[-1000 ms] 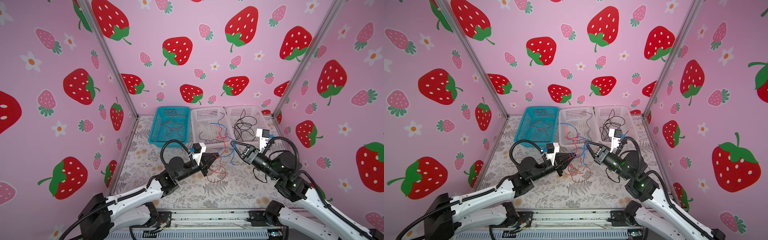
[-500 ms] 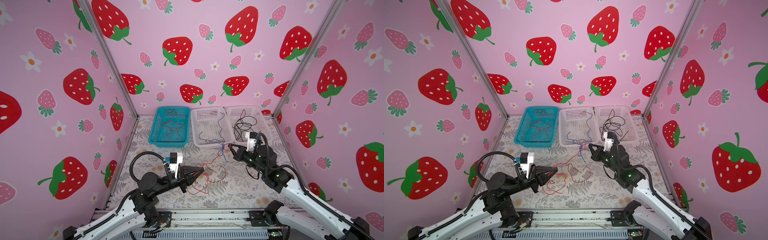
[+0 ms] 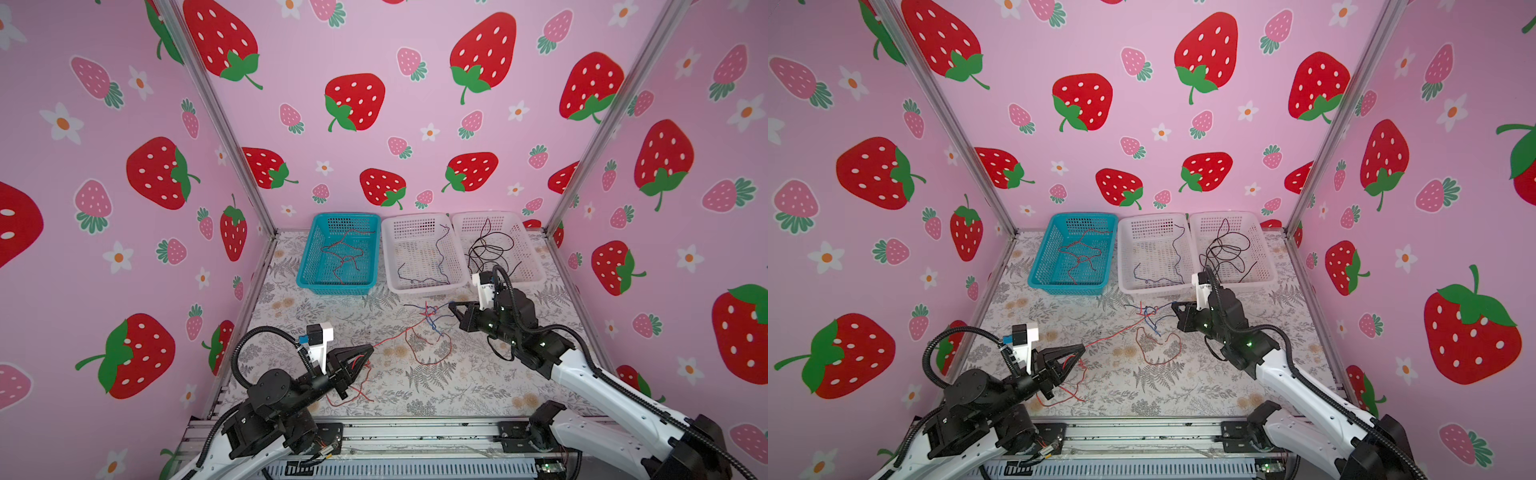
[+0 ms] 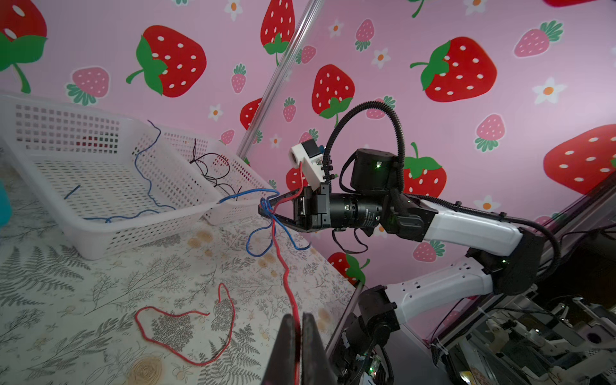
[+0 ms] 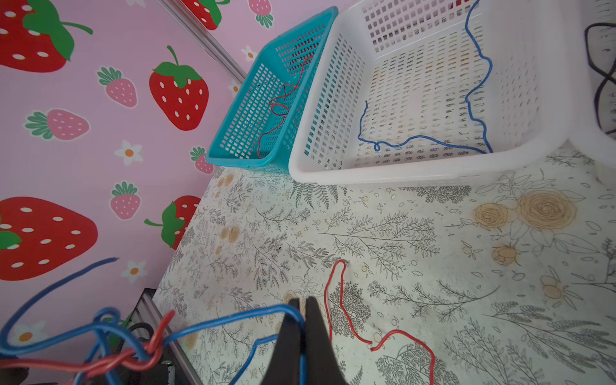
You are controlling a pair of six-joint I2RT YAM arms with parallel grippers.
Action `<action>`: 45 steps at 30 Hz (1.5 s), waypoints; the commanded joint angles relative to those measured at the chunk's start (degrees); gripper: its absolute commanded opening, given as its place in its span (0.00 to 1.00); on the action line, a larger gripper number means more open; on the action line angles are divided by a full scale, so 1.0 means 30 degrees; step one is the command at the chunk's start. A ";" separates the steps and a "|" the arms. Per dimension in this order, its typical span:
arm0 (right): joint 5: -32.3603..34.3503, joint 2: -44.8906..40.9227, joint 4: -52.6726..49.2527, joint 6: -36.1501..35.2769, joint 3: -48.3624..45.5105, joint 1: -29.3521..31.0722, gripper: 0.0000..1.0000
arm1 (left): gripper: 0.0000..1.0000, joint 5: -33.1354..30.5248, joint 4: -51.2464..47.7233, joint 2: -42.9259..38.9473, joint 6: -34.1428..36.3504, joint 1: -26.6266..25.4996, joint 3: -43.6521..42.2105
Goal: Untangle the cables
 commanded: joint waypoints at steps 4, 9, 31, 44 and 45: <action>1.0845 0.0749 -0.3985 -0.2484 -0.0285 -0.1305 0.00 | 0.00 -0.2387 -0.0209 0.0031 0.1015 -0.0168 0.4336; 1.1753 0.0480 -0.4169 -0.2923 -0.0416 0.1204 0.00 | 0.00 -0.5824 -0.1417 0.1164 0.0577 -0.0176 0.4689; 0.5814 -0.5616 -0.4423 0.0188 -0.5322 0.3438 0.00 | 0.00 -1.3547 -0.8886 0.4692 0.0273 0.0004 0.8920; 0.5726 -0.2020 -0.5363 -0.1870 -0.2159 0.3379 0.68 | 0.00 -1.0115 -0.6747 0.9471 0.2618 0.2675 0.9573; 0.5709 -0.1819 -0.5172 -0.1801 -0.2551 0.3390 0.69 | 0.00 -0.9627 -0.7302 0.9482 0.2574 0.3358 0.9800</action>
